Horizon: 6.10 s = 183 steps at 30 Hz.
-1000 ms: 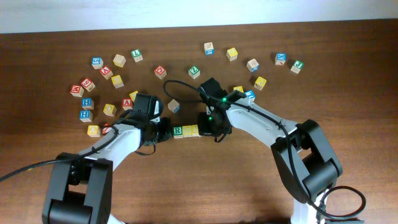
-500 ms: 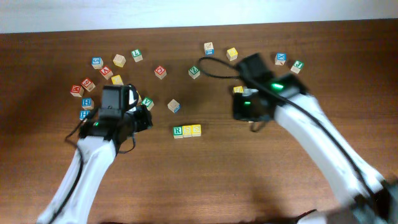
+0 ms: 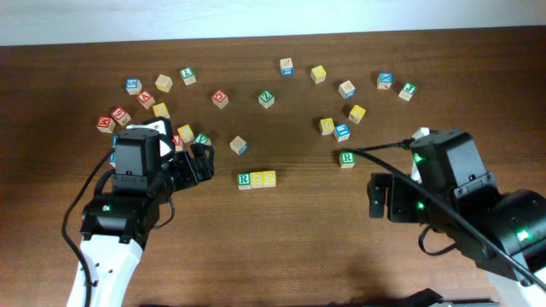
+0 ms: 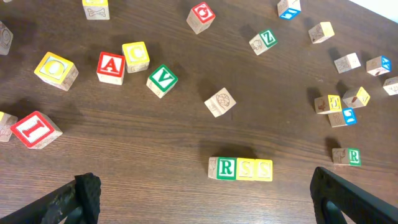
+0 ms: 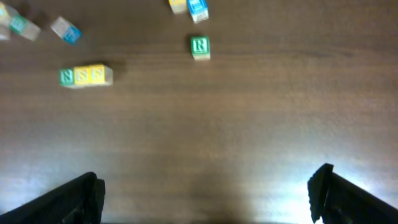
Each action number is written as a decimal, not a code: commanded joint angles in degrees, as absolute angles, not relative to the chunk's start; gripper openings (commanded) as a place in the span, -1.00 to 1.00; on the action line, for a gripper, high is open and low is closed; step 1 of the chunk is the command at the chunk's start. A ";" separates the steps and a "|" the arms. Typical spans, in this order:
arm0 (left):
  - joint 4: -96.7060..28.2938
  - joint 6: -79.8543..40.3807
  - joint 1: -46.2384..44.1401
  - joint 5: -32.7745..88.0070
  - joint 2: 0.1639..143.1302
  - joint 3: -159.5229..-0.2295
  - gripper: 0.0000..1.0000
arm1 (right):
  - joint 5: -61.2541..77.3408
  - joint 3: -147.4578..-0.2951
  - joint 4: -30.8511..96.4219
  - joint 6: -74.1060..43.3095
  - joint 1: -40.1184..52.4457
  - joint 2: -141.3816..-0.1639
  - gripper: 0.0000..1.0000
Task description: Spell out RSS
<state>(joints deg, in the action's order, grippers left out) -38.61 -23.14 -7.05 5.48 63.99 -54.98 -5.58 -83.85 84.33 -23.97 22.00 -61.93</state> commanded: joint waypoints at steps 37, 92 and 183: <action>-38.70 -22.22 -6.96 4.67 63.88 -55.57 0.98 | -11.05 -84.55 85.08 -24.03 22.11 -58.26 0.97; -38.72 -22.22 -6.96 4.67 63.88 -55.57 0.98 | -17.08 -84.42 87.46 -25.56 22.09 -38.59 0.97; -38.70 -22.22 -6.96 4.67 63.88 -55.55 0.98 | 5.10 -0.32 4.47 1.50 -0.69 -0.19 0.97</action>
<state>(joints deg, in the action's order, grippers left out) -38.79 -23.14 -7.05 5.28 63.96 -54.98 4.38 -0.60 3.95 0.45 -1.28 -0.80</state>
